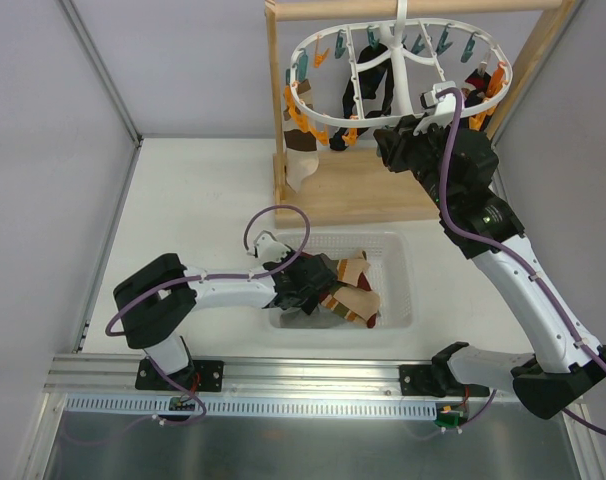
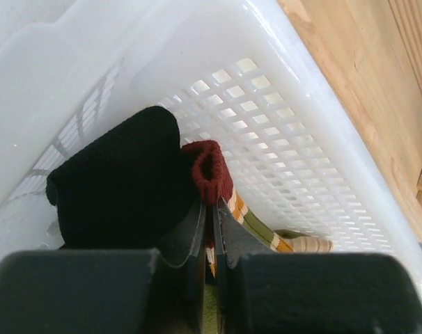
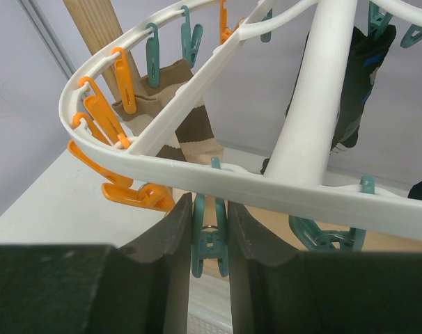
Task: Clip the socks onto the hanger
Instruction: Pick up the sock from the bin, then clamp the sock onto the hanger.
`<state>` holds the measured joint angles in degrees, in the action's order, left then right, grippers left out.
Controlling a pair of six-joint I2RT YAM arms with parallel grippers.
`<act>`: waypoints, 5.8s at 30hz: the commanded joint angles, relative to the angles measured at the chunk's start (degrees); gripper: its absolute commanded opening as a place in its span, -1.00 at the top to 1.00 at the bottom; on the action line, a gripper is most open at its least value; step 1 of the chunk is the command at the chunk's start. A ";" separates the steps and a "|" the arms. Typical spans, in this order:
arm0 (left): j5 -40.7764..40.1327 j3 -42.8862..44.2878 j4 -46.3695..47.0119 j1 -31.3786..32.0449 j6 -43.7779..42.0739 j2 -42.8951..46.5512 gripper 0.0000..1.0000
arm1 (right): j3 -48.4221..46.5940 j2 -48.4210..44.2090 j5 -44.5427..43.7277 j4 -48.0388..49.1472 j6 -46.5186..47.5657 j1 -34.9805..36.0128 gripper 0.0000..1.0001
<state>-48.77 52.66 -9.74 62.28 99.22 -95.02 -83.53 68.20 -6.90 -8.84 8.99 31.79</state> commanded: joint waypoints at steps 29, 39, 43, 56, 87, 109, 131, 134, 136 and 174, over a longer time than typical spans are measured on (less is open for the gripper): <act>76.27 11.20 19.14 -22.45 -94.47 27.35 1.00 | -0.85 0.87 12.61 1.11 -8.82 -3.14 0.99; 96.04 25.03 17.82 -27.39 -90.87 17.59 1.00 | -0.76 1.76 14.28 2.51 -11.37 -3.05 0.99; 99.03 25.56 17.74 -28.26 -89.47 16.80 1.00 | -0.32 1.67 14.37 2.86 -11.54 -3.14 0.99; 112.29 33.02 18.61 -30.99 -89.81 9.96 1.00 | 3.11 0.26 20.95 6.90 -11.19 -3.23 0.99; 93.20 39.81 18.79 -33.20 -86.03 5.98 1.00 | 3.02 -0.27 7.52 1.47 -17.16 -3.49 0.99; 62.85 35.93 14.31 -20.01 -98.69 8.63 1.00 | 0.29 1.58 -0.05 0.67 -18.31 -3.40 0.99; 41.13 39.71 13.34 -9.99 -104.14 3.88 1.00 | -0.50 3.16 -4.53 -1.70 -16.82 -3.49 0.99; 40.78 39.71 13.34 -9.02 -104.40 3.70 1.00 | -0.67 3.69 -4.88 -1.80 -16.90 -3.40 0.99; 40.08 39.88 13.34 -8.58 -104.93 3.44 1.00 | -0.67 3.78 -5.14 -1.88 -16.90 -3.40 0.99; 40.51 38.57 14.75 -6.21 -105.37 4.58 1.00 | -0.41 3.69 -7.61 -2.06 -15.59 -2.70 0.99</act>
<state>-7.64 90.83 1.96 55.57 -5.48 -91.88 -82.39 71.85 -12.75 -10.31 -6.59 29.10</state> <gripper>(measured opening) 0.019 0.243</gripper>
